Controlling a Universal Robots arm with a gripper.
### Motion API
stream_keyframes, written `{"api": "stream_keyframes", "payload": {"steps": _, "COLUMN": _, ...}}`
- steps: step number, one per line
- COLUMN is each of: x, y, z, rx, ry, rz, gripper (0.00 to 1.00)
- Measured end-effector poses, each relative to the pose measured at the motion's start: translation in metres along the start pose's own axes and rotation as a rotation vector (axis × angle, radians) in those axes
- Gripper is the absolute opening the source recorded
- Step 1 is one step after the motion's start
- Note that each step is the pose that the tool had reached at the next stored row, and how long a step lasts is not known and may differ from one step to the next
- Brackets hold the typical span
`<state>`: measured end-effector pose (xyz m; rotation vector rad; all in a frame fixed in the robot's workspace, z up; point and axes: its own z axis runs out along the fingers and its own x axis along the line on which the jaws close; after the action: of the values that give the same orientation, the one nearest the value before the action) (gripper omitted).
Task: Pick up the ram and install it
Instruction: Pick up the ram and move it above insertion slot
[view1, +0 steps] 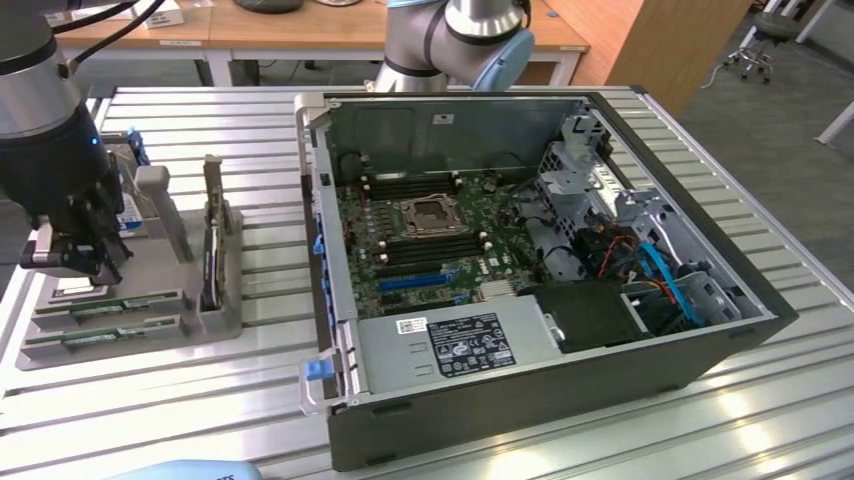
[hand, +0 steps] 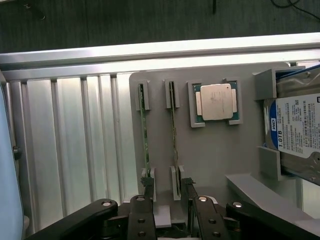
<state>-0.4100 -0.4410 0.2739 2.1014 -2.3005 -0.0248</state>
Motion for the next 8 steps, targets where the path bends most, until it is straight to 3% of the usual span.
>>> {"api": "stream_keyframes", "payload": {"steps": 8, "x": 0.0038, "y": -0.0003, "z": 0.0002, "rx": 0.0001, "ry": -0.0001, "rz": 0.000, "gripper": 0.35}}
